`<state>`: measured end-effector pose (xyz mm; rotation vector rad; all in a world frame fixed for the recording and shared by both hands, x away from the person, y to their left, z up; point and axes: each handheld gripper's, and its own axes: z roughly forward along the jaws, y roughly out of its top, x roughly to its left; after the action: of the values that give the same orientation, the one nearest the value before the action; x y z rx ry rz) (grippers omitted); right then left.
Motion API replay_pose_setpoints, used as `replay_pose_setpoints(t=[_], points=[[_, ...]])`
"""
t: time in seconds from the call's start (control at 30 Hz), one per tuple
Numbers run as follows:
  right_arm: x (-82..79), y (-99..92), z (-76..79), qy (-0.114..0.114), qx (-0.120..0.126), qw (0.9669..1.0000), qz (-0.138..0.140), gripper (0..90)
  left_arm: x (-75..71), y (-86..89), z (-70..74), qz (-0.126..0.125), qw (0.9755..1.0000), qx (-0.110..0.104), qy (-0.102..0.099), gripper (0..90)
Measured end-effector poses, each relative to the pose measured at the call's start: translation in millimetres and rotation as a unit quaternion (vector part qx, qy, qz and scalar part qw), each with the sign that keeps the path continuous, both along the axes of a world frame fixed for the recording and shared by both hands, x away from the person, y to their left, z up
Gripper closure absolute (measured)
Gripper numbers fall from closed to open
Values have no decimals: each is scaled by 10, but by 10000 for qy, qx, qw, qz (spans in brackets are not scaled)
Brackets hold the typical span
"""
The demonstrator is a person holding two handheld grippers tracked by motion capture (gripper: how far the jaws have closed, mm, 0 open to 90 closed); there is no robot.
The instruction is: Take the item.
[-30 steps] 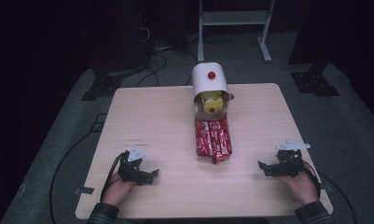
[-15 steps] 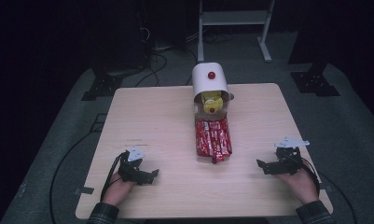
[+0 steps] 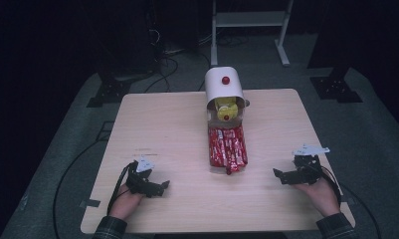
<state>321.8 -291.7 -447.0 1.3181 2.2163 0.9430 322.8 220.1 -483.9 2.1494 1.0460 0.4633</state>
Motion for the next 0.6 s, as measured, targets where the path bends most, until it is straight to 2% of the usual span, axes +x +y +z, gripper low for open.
replay_pose_setpoints(t=[0.6], points=[[95,76,121,-32,-16,9999,95,2,0,3,2,-12,10000,19,5,0]])
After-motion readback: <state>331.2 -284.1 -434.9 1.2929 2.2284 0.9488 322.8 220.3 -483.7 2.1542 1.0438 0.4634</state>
